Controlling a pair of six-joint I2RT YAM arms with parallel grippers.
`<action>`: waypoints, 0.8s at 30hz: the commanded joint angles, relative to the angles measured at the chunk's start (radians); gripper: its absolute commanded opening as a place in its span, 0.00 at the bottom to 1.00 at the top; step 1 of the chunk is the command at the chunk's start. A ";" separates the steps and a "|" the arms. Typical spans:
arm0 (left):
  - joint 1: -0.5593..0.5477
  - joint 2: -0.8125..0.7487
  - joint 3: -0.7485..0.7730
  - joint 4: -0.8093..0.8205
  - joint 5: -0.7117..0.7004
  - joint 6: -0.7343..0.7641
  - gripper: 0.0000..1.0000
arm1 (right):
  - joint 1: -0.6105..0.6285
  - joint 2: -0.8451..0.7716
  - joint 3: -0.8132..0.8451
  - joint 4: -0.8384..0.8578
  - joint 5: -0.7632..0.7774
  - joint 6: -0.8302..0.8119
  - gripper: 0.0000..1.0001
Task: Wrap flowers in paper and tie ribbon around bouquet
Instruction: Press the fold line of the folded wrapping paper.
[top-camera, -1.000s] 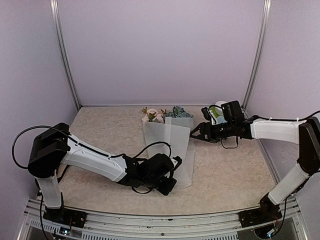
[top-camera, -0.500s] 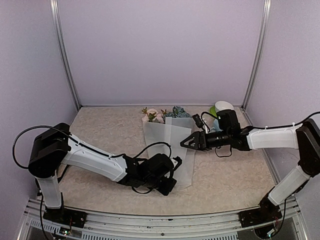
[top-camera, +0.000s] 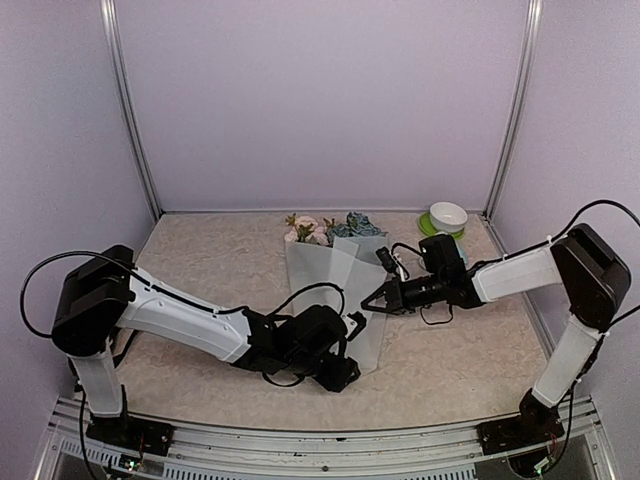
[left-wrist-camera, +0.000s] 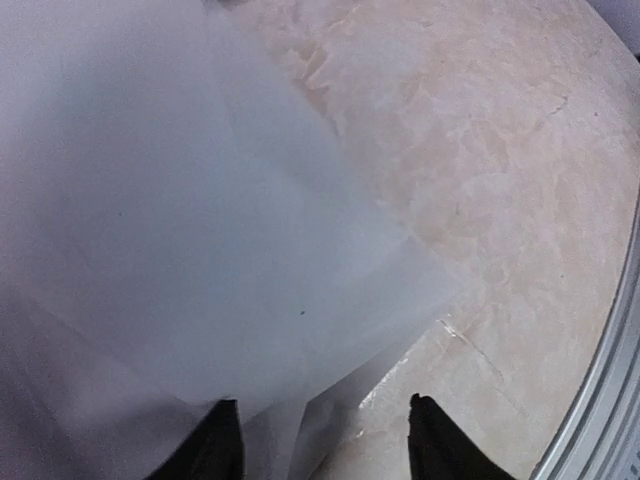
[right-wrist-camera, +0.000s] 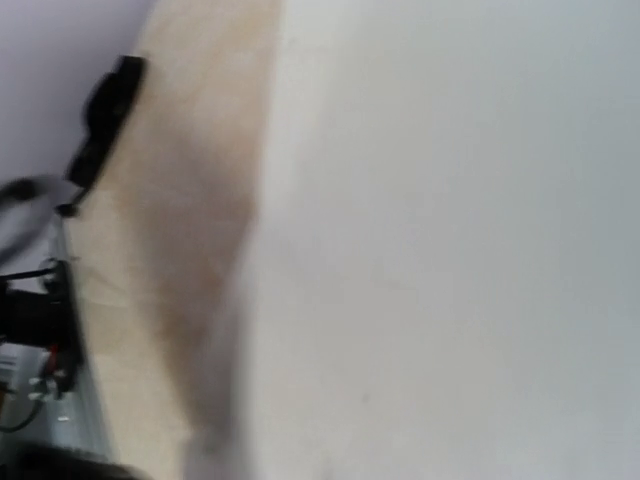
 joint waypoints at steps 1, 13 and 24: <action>0.001 -0.164 0.035 0.072 0.003 0.056 0.65 | -0.018 0.076 0.003 -0.023 0.055 -0.056 0.00; 0.361 0.009 0.430 -0.199 -0.038 -0.084 0.54 | -0.020 0.116 0.019 -0.001 0.018 -0.074 0.00; 0.282 -0.097 0.164 -0.118 0.022 0.052 0.32 | -0.055 0.119 0.115 -0.076 0.002 -0.121 0.00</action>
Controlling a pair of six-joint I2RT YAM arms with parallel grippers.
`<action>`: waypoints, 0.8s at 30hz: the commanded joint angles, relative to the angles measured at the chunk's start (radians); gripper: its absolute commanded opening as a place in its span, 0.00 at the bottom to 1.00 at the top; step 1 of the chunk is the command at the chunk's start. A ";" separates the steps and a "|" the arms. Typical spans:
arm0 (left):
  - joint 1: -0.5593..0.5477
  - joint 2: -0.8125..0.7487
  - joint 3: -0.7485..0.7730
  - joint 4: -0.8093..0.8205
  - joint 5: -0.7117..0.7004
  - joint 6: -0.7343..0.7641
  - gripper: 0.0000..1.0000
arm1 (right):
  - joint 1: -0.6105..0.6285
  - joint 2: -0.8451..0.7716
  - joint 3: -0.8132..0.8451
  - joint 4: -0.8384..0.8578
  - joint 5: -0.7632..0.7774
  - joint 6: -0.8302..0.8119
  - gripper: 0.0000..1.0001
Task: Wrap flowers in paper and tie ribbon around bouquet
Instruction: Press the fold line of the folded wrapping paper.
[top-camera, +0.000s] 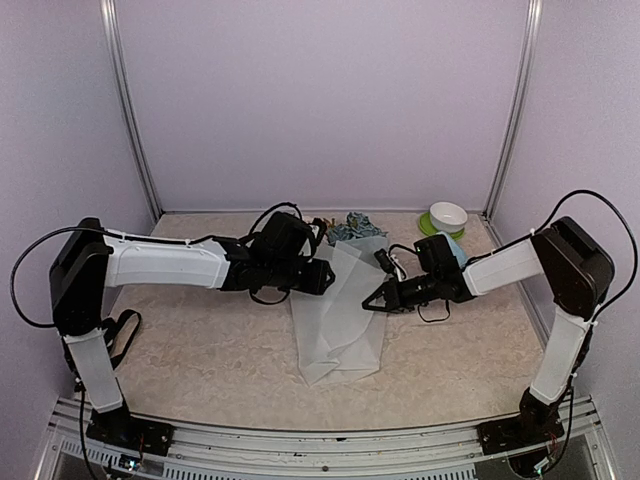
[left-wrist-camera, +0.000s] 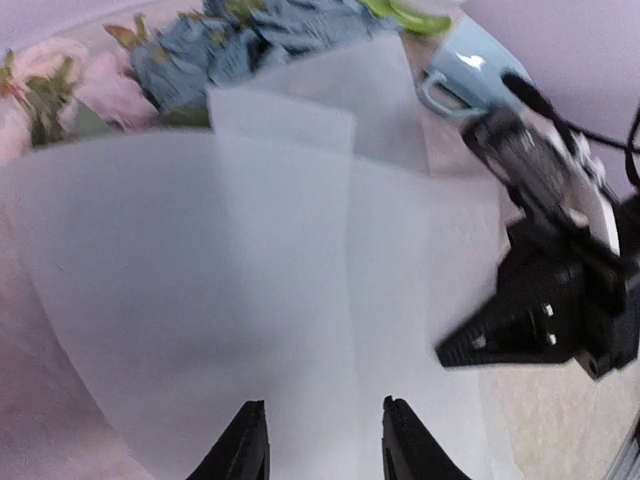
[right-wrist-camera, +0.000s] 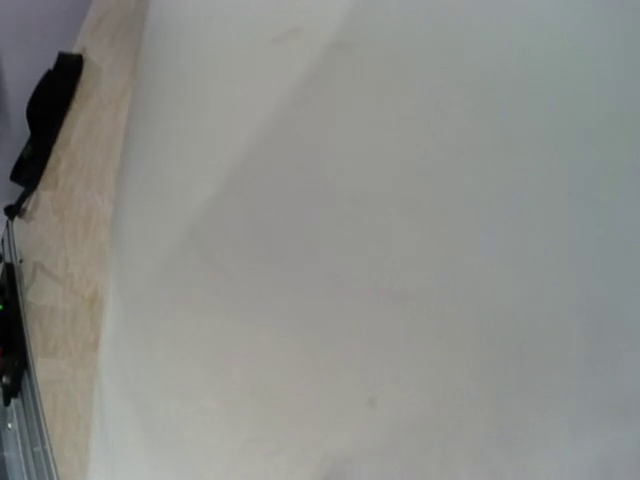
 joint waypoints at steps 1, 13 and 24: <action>-0.079 -0.039 -0.079 -0.044 0.036 0.041 0.27 | -0.018 -0.009 0.055 -0.034 -0.014 -0.026 0.00; -0.235 0.098 -0.061 -0.090 -0.047 0.148 0.23 | -0.028 0.046 0.160 -0.010 0.037 -0.014 0.00; -0.247 0.194 -0.033 -0.077 0.018 0.173 0.24 | -0.029 0.095 0.176 -0.005 0.032 0.017 0.00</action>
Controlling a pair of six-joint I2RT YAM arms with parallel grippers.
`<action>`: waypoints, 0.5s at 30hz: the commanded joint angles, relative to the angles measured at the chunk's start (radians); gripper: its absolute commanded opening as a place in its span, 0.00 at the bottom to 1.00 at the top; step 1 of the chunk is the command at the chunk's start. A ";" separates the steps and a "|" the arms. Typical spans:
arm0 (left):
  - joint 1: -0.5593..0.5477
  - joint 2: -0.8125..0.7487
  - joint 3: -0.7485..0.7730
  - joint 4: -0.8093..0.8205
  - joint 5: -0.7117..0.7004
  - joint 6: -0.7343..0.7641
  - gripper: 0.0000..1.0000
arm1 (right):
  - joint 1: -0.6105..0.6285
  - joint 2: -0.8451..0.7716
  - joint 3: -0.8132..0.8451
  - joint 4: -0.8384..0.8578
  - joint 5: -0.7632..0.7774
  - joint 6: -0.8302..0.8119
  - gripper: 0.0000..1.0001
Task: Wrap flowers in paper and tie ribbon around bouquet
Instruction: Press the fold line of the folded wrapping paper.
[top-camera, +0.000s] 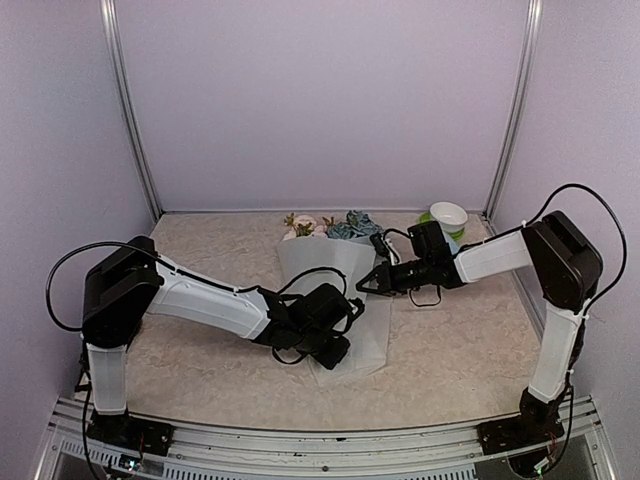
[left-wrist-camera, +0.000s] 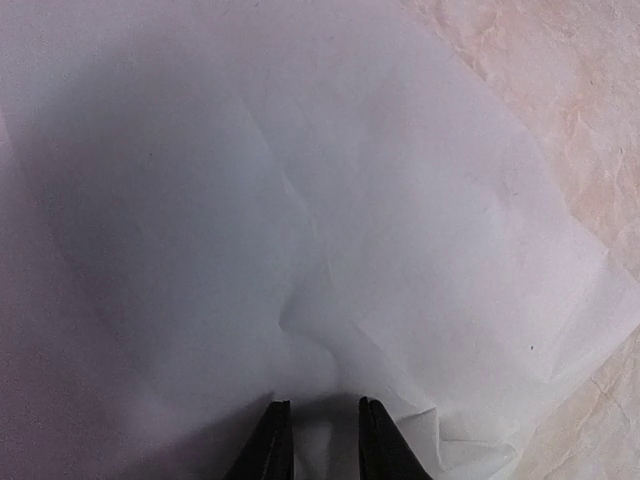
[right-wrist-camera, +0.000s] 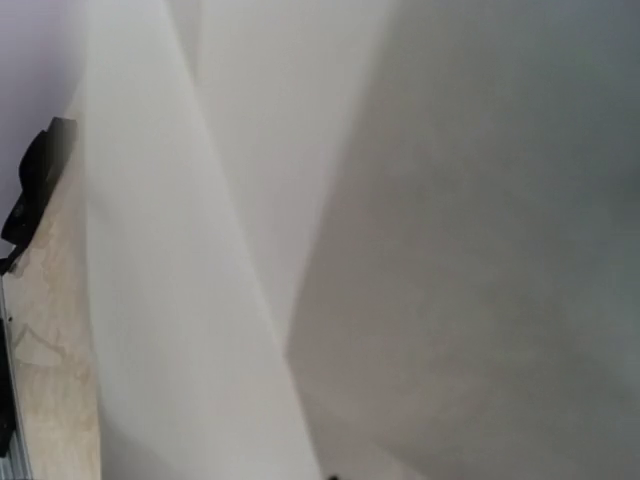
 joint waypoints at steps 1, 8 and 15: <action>-0.014 0.035 0.036 -0.003 0.033 0.022 0.24 | -0.013 0.021 0.016 0.005 -0.005 0.015 0.07; -0.020 0.039 0.025 0.012 0.047 0.012 0.26 | -0.006 -0.058 -0.066 -0.068 -0.012 -0.011 0.37; -0.020 0.042 0.032 0.018 0.050 0.014 0.29 | 0.013 -0.015 -0.102 0.021 -0.065 0.049 0.38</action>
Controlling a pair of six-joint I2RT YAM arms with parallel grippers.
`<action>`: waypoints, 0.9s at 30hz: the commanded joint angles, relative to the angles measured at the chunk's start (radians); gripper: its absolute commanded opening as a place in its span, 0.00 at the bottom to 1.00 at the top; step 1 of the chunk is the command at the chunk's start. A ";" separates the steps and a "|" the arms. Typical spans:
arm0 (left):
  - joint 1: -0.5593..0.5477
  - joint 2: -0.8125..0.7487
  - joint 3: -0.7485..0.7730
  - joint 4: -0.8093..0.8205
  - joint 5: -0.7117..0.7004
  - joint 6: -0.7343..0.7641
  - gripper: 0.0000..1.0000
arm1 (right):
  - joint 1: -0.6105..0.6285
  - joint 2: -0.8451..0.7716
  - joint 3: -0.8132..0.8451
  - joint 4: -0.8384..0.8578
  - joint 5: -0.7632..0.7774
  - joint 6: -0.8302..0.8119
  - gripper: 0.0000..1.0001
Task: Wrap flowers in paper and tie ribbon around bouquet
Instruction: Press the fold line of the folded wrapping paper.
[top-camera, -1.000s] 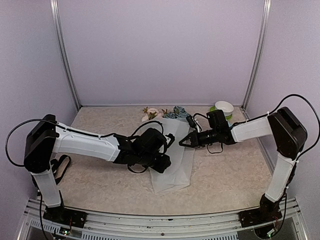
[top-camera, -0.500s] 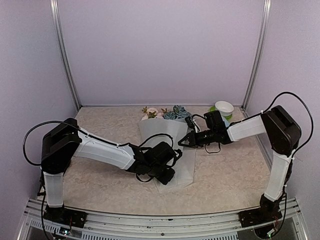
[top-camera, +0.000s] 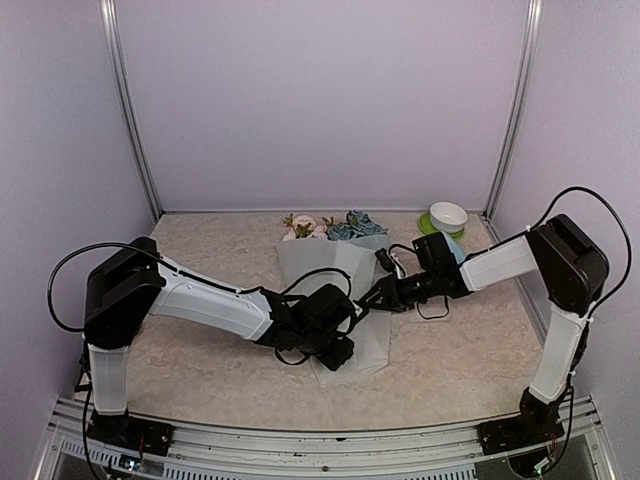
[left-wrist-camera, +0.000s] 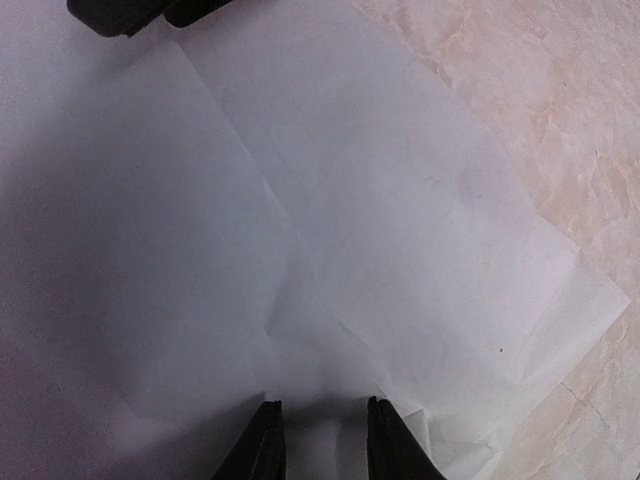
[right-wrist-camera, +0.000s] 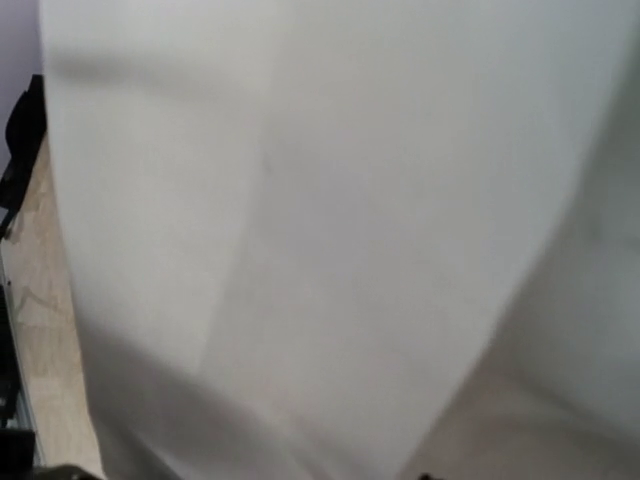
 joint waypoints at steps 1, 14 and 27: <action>-0.009 0.024 0.013 0.004 0.021 0.009 0.30 | 0.018 0.033 0.002 0.071 -0.055 0.051 0.34; -0.013 -0.001 -0.002 0.017 0.024 0.007 0.39 | 0.033 0.049 0.017 0.066 -0.025 0.077 0.00; -0.118 0.009 0.195 0.051 -0.019 0.182 0.54 | 0.017 0.033 0.043 0.039 -0.042 0.072 0.00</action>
